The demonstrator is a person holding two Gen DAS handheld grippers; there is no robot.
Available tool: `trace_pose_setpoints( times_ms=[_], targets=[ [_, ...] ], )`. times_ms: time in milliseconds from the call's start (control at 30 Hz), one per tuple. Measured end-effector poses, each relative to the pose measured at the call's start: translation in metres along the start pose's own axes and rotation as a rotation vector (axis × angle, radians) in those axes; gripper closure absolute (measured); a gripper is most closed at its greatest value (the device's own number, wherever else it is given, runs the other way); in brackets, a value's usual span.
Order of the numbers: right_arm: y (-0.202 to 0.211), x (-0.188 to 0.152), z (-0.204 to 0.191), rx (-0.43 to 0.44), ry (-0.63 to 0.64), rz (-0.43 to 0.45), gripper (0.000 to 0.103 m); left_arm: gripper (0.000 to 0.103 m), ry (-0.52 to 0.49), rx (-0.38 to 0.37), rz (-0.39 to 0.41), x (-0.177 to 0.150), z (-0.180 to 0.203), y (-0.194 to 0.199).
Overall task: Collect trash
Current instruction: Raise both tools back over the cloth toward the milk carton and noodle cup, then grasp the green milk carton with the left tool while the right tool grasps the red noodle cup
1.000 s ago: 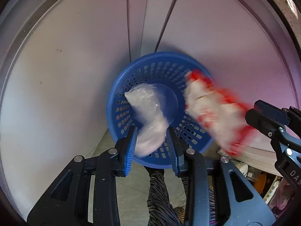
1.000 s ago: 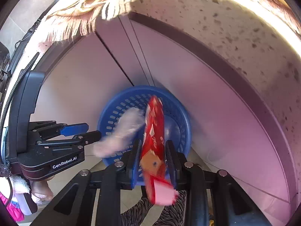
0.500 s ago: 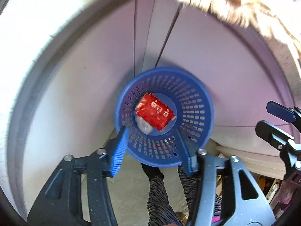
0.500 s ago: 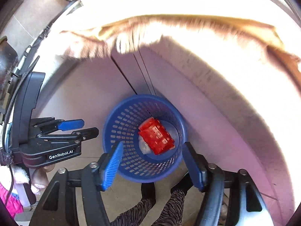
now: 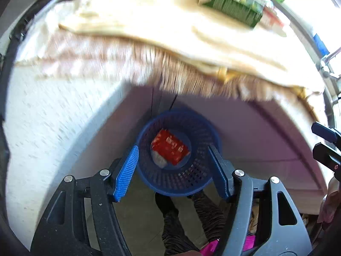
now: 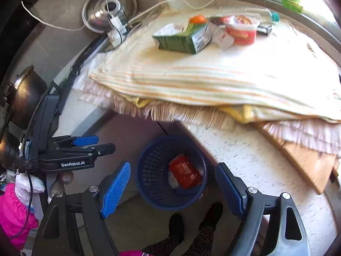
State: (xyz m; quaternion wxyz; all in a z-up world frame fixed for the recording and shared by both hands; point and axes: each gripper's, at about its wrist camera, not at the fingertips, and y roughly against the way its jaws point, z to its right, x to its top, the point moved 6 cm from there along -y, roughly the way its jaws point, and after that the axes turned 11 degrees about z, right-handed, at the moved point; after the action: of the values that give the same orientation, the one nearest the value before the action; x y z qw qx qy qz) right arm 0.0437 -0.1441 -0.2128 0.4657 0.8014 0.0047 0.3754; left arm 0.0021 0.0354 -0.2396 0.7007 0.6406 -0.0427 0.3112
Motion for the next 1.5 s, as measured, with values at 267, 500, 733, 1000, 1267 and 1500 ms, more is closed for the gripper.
trace_pose_setpoints(
  times_ms=[267, 500, 733, 1000, 1267, 1500],
  targets=[
    [0.036, 0.047, 0.032, -0.006, -0.054, 0.093, 0.019, 0.027, 0.066, -0.013, 0.099, 0.063, 0.011, 0.034],
    [0.040, 0.094, 0.063, -0.038, -0.074, 0.154, 0.018, 0.025, 0.132, -0.021, 0.140, 0.114, 0.037, 0.034],
    [0.034, 0.130, 0.089, -0.056, -0.074, 0.181, 0.018, 0.025, 0.227, 0.025, 0.149, 0.149, 0.060, 0.021],
    [0.024, 0.162, 0.114, -0.046, -0.090, 0.202, 0.018, 0.025, 0.413, 0.017, 0.127, 0.186, 0.068, -0.008],
    [0.007, 0.181, 0.125, -0.037, -0.084, 0.199, 0.018, 0.025, 0.543, 0.031, 0.092, 0.206, 0.069, -0.041],
    [-0.009, 0.192, 0.136, -0.008, -0.122, 0.181, 0.019, 0.025, 0.558, 0.072, 0.094, 0.221, 0.070, -0.058]
  ],
)
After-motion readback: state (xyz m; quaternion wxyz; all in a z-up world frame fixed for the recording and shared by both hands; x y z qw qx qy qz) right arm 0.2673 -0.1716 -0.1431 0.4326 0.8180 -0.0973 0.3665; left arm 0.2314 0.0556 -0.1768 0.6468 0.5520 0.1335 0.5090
